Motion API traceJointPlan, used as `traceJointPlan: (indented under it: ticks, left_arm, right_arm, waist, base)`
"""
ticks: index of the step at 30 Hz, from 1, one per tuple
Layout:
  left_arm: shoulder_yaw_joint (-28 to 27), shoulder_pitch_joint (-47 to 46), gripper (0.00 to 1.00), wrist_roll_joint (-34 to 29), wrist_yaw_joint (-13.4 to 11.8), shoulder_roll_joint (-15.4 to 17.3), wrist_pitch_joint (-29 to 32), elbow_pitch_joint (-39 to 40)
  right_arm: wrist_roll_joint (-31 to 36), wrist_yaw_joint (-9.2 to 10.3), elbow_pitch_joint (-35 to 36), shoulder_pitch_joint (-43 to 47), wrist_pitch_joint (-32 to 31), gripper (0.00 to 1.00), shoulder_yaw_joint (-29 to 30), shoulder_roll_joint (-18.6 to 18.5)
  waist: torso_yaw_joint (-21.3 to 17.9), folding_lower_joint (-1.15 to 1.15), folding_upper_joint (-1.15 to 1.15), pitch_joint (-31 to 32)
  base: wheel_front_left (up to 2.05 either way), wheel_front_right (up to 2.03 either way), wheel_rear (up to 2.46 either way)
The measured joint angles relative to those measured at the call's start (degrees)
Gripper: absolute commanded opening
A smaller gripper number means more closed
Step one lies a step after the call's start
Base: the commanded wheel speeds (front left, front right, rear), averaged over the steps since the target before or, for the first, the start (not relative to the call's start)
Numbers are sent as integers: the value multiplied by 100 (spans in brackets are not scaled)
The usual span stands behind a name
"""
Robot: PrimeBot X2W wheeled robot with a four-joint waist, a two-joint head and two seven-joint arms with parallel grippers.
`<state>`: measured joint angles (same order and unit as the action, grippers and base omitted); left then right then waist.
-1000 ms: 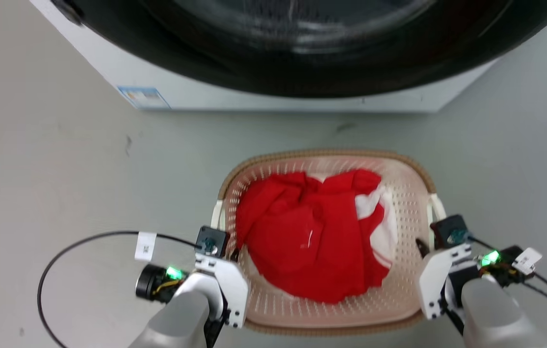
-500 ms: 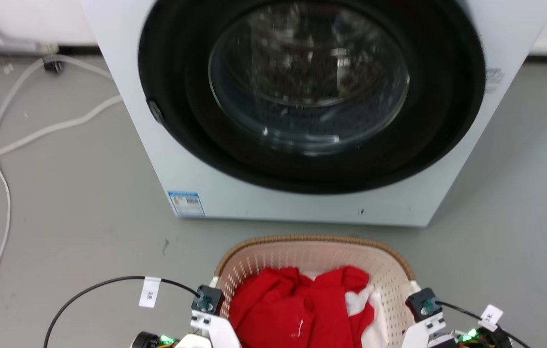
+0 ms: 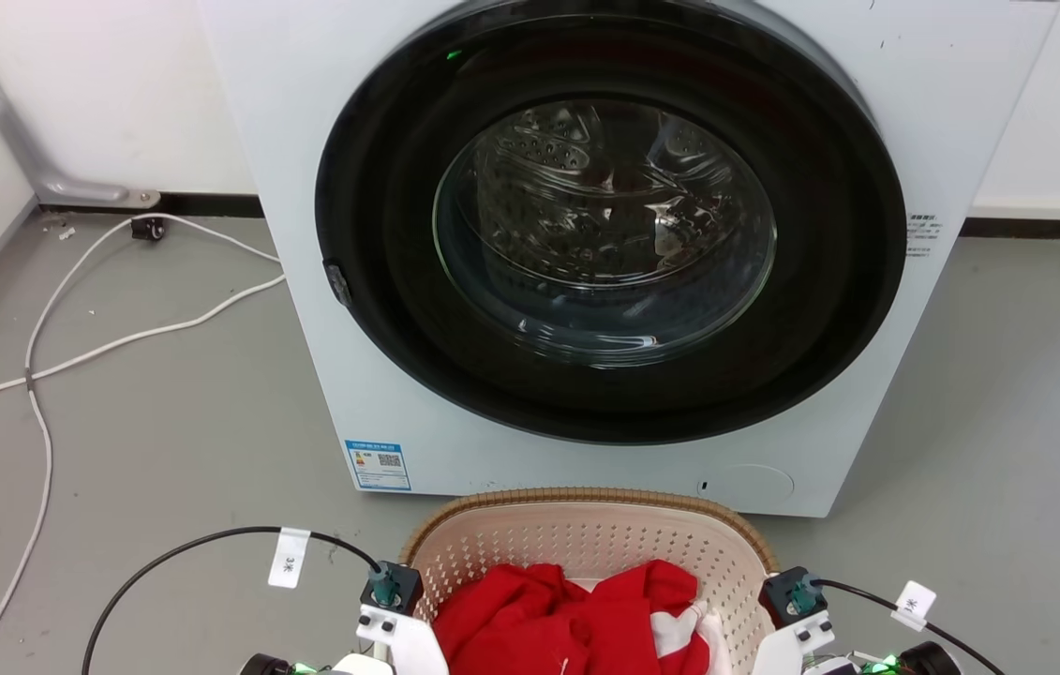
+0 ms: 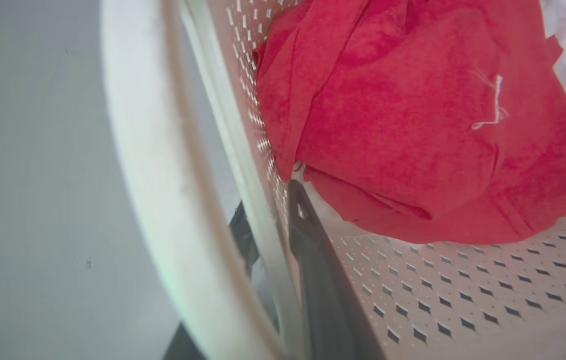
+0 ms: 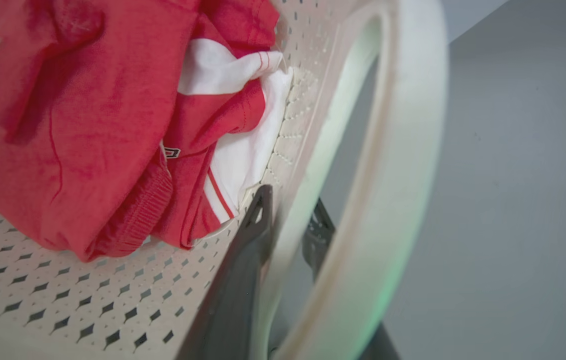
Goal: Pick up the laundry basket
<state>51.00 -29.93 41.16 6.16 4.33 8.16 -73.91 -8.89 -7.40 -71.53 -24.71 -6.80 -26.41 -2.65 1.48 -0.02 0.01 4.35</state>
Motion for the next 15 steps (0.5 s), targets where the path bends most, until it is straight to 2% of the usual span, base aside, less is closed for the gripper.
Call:
traceJointPlan:
  ticks: [15]
  left_arm:
    - [57, -18, 0, 138, 68, 77, 371, -4]
  right_arm:
    - [-1013, 2, 24, -88, -367, 0, -845, -24]
  waist:
    - [40, 1, 0, 116]
  base:
    - [0, 0, 0]
